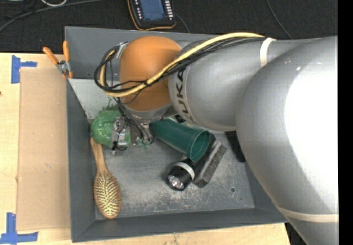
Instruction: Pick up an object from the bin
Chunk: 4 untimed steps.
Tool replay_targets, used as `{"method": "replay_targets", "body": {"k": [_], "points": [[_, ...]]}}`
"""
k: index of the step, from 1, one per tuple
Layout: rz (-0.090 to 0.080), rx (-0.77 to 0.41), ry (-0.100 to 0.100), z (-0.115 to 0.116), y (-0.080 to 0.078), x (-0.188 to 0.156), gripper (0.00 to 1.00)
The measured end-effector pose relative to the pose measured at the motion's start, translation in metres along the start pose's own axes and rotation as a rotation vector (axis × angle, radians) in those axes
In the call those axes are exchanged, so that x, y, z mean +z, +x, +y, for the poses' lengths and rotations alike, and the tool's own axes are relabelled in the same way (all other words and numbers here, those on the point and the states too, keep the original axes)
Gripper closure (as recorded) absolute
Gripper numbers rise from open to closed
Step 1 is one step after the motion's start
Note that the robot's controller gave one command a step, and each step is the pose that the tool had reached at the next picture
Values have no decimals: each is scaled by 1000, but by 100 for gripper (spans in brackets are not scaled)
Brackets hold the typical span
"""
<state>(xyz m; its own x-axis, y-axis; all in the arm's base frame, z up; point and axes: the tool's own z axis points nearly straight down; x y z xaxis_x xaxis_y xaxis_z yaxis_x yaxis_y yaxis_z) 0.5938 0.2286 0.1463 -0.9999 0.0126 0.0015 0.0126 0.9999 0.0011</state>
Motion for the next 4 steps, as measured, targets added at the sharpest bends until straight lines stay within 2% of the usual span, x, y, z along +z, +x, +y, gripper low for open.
{"method": "replay_targets", "body": {"k": [1,2,3,4], "points": [[0,0,0,0,0,0,100],[3,-183,0,-40,3,5,100],[3,-183,0,-40,3,5,100],[-3,-477,-3,-2,-12,-25,100]]}}
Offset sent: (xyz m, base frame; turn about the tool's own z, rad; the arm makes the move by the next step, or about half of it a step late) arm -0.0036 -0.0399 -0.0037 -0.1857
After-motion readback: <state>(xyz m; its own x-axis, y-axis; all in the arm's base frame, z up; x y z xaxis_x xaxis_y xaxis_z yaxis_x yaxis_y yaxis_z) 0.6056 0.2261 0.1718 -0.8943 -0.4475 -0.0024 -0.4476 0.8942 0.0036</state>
